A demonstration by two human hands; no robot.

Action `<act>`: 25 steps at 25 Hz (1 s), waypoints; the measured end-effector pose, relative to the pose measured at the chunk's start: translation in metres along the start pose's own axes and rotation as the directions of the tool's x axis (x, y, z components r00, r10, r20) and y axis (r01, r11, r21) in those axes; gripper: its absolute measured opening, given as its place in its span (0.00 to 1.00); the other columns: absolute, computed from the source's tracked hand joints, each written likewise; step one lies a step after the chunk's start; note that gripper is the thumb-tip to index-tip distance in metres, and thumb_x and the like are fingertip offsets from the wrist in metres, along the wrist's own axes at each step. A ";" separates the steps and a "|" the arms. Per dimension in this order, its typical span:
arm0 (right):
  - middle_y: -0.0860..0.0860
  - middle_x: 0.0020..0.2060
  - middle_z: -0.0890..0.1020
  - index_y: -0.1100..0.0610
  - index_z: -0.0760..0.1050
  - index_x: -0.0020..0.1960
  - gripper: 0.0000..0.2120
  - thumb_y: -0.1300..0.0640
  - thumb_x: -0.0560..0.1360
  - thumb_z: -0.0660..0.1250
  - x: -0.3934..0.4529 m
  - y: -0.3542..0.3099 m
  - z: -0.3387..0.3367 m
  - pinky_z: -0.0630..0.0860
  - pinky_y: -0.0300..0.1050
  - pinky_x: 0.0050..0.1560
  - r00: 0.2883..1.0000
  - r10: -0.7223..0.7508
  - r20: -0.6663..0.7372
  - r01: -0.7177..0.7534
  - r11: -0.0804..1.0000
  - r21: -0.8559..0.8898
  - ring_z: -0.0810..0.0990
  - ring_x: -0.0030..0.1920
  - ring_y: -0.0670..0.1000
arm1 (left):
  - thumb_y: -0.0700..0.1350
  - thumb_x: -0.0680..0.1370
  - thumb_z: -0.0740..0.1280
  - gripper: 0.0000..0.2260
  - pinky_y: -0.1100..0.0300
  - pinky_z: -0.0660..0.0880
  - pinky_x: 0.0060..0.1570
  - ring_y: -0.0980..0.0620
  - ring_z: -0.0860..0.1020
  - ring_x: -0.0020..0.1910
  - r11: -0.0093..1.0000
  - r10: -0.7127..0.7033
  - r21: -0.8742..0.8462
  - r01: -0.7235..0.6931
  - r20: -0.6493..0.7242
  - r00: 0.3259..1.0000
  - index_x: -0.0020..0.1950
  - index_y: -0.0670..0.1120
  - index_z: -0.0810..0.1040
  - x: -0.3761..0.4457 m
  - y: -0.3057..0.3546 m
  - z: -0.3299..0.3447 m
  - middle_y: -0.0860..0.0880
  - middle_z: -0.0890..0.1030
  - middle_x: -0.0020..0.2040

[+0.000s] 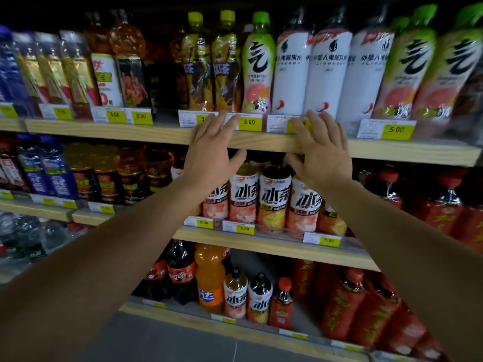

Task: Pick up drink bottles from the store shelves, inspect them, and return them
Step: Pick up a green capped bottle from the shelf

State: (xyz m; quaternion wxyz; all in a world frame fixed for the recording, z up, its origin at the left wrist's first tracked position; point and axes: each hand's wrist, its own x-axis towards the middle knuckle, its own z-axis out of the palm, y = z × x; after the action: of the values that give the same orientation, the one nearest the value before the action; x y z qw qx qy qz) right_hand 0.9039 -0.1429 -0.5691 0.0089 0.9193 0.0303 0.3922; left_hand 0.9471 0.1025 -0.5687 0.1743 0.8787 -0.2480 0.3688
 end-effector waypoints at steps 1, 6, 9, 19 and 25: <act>0.53 0.79 0.56 0.47 0.54 0.79 0.34 0.39 0.77 0.62 0.002 0.004 0.001 0.46 0.61 0.78 1.000 0.009 -0.007 -0.009 1.000 -0.012 0.49 0.79 0.60 | 0.58 0.79 0.62 0.32 0.41 0.55 0.77 0.41 0.57 0.79 1.000 0.009 0.001 -0.009 -0.012 1.000 0.80 0.48 0.61 0.009 0.003 -0.001 0.44 0.61 0.80; 0.52 0.78 0.61 0.46 0.56 0.78 0.35 0.35 0.76 0.62 0.003 0.012 0.003 0.50 0.62 0.77 0.999 -0.002 -0.050 -0.002 0.997 -0.075 0.55 0.78 0.61 | 0.56 0.80 0.64 0.31 0.44 0.55 0.77 0.41 0.57 0.79 0.999 0.038 -0.016 -0.040 -0.093 0.995 0.80 0.49 0.60 0.059 0.013 -0.013 0.43 0.61 0.80; 0.51 0.78 0.61 0.45 0.56 0.79 0.36 0.34 0.76 0.61 0.004 0.013 0.005 0.51 0.61 0.77 0.999 0.016 -0.045 -0.019 0.997 -0.075 0.55 0.78 0.59 | 0.58 0.80 0.63 0.31 0.44 0.54 0.77 0.41 0.57 0.79 0.998 0.055 0.008 -0.054 -0.173 0.983 0.80 0.49 0.60 0.092 0.020 -0.023 0.44 0.61 0.80; 0.50 0.77 0.63 0.45 0.59 0.78 0.36 0.32 0.74 0.57 0.003 0.015 0.013 0.55 0.58 0.74 0.994 0.025 -0.106 -0.040 0.988 -0.147 0.57 0.77 0.58 | 0.62 0.76 0.67 0.39 0.34 0.46 0.75 0.40 0.52 0.80 0.977 0.026 0.210 0.023 -0.224 0.974 0.80 0.49 0.55 0.160 0.038 -0.010 0.43 0.63 0.79; 0.49 0.78 0.62 0.45 0.58 0.79 0.36 0.31 0.74 0.55 0.002 0.014 0.013 0.54 0.57 0.73 0.995 0.033 -0.096 -0.050 0.983 -0.175 0.56 0.78 0.57 | 0.51 0.72 0.76 0.35 0.40 0.62 0.71 0.40 0.65 0.74 0.991 0.095 -0.041 -0.125 -0.432 0.897 0.76 0.49 0.66 0.137 0.033 -0.002 0.43 0.69 0.75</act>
State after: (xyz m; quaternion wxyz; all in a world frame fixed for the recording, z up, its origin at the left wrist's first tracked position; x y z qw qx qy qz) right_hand 0.9153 -0.1571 -0.5757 0.0810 0.8962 -0.0234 0.4355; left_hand 1.0103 0.0344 -0.4621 0.2333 0.7541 -0.2650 0.5539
